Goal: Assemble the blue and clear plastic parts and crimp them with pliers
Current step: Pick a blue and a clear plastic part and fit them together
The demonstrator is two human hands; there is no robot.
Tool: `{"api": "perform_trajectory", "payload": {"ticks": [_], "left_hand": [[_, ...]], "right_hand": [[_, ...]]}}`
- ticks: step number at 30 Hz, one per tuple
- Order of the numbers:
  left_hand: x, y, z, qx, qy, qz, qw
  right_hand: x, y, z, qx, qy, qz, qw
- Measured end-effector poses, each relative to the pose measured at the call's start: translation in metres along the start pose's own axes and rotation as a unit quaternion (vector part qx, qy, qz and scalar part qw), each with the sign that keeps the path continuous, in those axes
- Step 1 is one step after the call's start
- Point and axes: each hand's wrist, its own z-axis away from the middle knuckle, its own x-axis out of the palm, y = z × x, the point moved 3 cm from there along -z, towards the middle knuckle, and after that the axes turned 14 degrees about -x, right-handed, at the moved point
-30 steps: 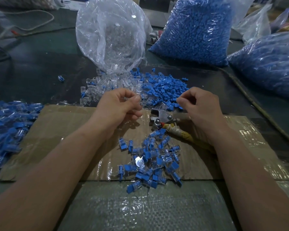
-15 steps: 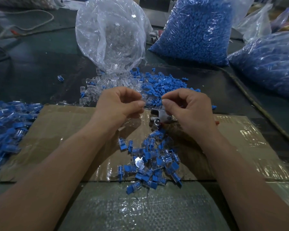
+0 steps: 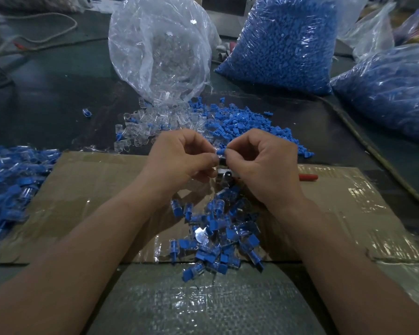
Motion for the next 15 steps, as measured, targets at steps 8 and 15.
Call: {"api": "perform_trajectory", "payload": {"ticks": [8, 15], "left_hand": [[0.0003, 0.0020, 0.0011, 0.034, 0.007, -0.004, 0.999], [-0.0041, 0.0033, 0.0008, 0.012, -0.044, 0.065, 0.997]], "right_hand": [[0.0018, 0.0012, -0.0001, 0.014, -0.039, -0.064, 0.997], [0.0014, -0.0012, -0.0006, -0.005, -0.023, -0.132, 0.991]]}}
